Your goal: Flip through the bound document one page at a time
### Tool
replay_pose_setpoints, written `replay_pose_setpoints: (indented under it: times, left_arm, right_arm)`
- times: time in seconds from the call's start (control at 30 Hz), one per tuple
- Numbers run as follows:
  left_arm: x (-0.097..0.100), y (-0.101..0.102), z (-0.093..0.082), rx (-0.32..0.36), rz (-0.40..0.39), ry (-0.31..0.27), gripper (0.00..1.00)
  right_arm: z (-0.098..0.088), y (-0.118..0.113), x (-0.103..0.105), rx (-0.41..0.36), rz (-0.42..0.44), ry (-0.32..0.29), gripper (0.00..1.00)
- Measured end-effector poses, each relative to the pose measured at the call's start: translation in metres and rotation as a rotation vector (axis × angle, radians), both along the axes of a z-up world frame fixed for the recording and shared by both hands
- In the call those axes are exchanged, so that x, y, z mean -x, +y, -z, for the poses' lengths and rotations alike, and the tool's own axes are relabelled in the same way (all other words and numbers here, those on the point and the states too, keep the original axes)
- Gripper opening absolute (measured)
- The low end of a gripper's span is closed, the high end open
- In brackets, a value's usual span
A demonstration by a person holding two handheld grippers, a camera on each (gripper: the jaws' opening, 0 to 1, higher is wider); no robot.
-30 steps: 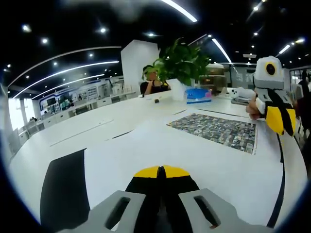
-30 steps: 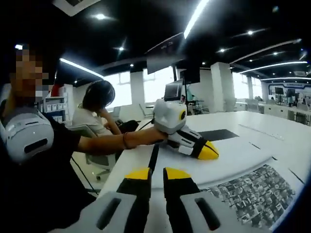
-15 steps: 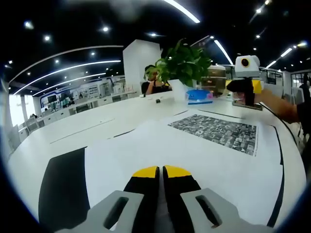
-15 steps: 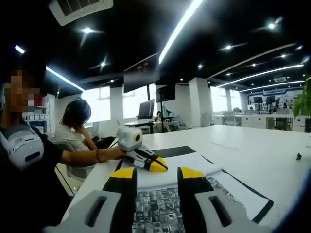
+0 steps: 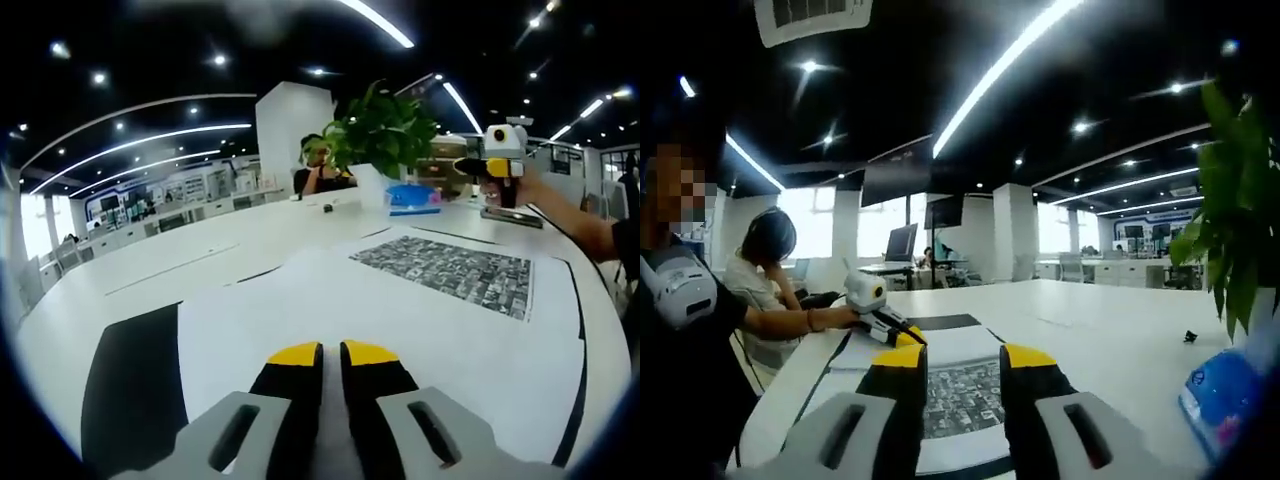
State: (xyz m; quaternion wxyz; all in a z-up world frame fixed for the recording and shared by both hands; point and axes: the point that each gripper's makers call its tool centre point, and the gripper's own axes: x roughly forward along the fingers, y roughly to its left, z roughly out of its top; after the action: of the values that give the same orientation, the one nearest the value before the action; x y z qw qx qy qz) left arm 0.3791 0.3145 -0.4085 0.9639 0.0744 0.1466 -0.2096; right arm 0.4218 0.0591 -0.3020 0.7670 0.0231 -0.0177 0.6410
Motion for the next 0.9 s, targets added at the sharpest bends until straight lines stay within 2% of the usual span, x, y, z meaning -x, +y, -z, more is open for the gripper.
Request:
replay_pose_setpoints:
  times: [0.1, 0.17, 0.27, 0.33, 0.43, 0.5, 0.7, 0.87, 0.9]
  left_arm:
    - [0.0, 0.0, 0.0, -0.004, 0.0, -0.002, 0.1]
    - [-0.001, 0.0, 0.0, -0.009, 0.0, -0.004, 0.1]
    - [-0.001, 0.001, 0.0, -0.008, 0.0, -0.003, 0.1]
    - [-0.001, 0.001, 0.0, -0.005, 0.0, -0.002, 0.11]
    - [-0.002, 0.002, 0.0, -0.004, -0.002, -0.001, 0.11]
    - [-0.002, 0.002, 0.0, -0.002, -0.003, 0.0, 0.11]
    - [-0.003, 0.005, 0.001, -0.003, -0.003, 0.0, 0.11]
    - [-0.004, 0.006, 0.0, -0.006, -0.004, -0.002, 0.12]
    - [-0.004, 0.006, 0.0, -0.005, -0.004, -0.002, 0.12]
  right_arm:
    - [0.003, -0.002, -0.006, -0.005, 0.017, 0.047, 0.22]
    - [0.007, -0.003, -0.006, 0.012, 0.029, 0.018, 0.17]
    - [0.007, -0.002, -0.005, 0.017, 0.032, 0.02, 0.15]
    - [0.009, 0.0, 0.001, 0.018, 0.01, 0.048, 0.15]
    - [0.009, 0.0, 0.002, 0.022, 0.007, 0.054, 0.09]
    - [0.009, -0.003, 0.0, 0.028, 0.04, 0.055, 0.05]
    - [0.008, -0.006, -0.001, 0.013, 0.029, 0.168, 0.03]
    - [0.008, -0.004, 0.008, 0.019, 0.001, 0.159, 0.05]
    - [0.008, -0.005, 0.005, 0.03, 0.025, 0.101, 0.05]
